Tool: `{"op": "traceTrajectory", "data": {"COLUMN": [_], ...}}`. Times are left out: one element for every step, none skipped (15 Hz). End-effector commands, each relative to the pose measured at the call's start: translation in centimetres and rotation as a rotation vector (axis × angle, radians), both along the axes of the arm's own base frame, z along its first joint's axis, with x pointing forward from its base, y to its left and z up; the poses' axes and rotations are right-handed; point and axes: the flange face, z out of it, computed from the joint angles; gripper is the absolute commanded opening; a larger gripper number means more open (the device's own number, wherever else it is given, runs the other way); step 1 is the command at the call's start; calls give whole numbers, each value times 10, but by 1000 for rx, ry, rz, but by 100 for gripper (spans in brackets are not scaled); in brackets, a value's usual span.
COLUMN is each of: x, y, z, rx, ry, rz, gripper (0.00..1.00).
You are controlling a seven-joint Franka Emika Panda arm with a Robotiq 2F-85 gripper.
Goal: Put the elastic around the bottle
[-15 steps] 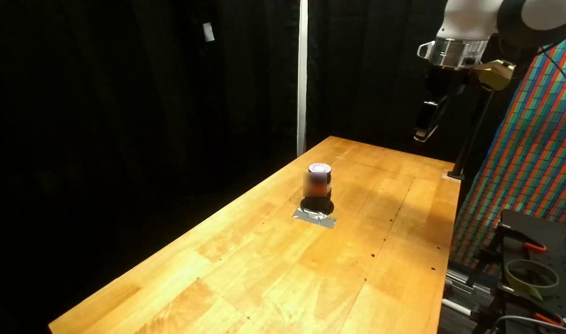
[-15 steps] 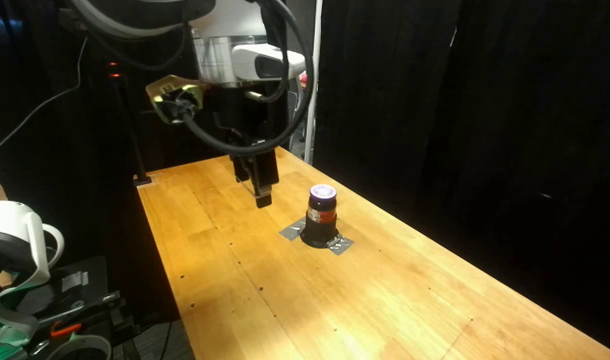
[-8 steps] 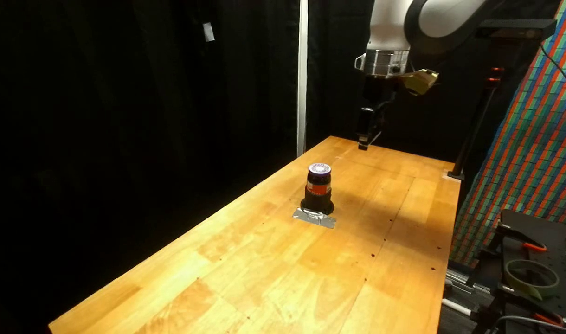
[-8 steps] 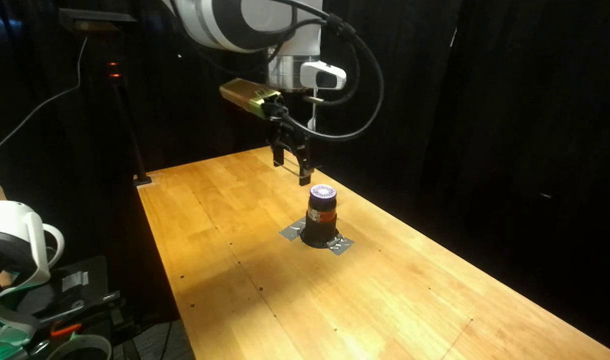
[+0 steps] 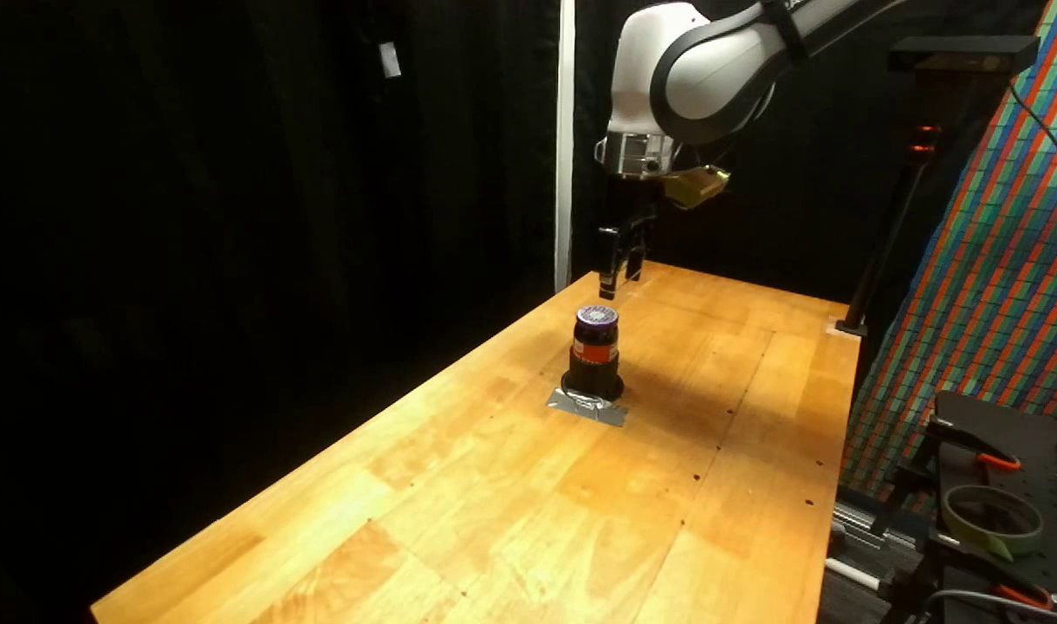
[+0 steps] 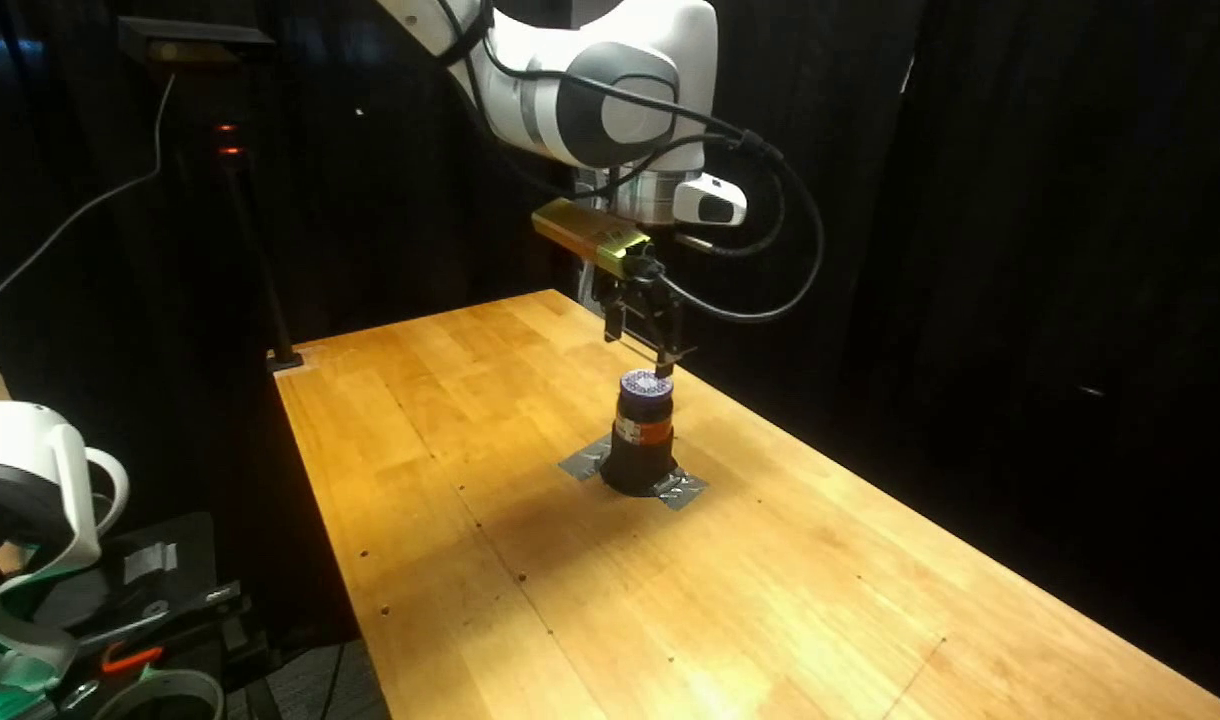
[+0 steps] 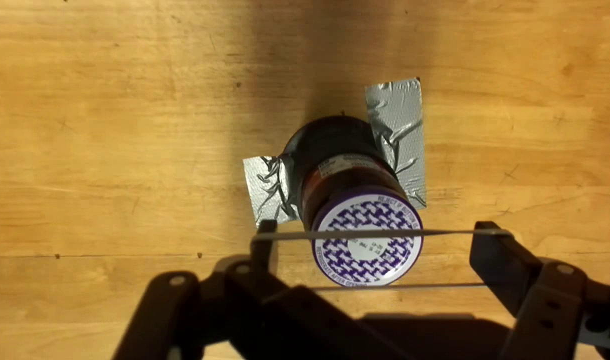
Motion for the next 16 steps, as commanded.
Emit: {"op": "traceTrajectory", "data": {"x": [34, 39, 44, 48, 52, 55, 58, 61, 63, 65, 66, 68, 68, 68, 69, 68], "y": [8, 9, 11, 12, 13, 14, 14, 14, 14, 13, 13, 12, 12, 11, 10, 9], "z": [-10, -14, -19, -24, -29, -33, -36, -40, -44, -48, -50, -55, -58, -62, -65, -69], "rx": [35, 43, 46, 36, 35, 33, 34, 32, 34, 38, 39, 39, 40, 42, 40, 35], "ry": [-6, -7, -14, -11, -13, -12, -10, -6, -4, 3, 8, 15, 19, 31, 40, 51], "rz": [24, 29, 33, 35, 40, 45, 46, 48, 49, 50, 51, 51, 51, 53, 52, 44], "gripper": [100, 100, 100, 100, 100, 100, 100, 100, 100, 100, 100, 100, 100, 100, 100, 100]}}
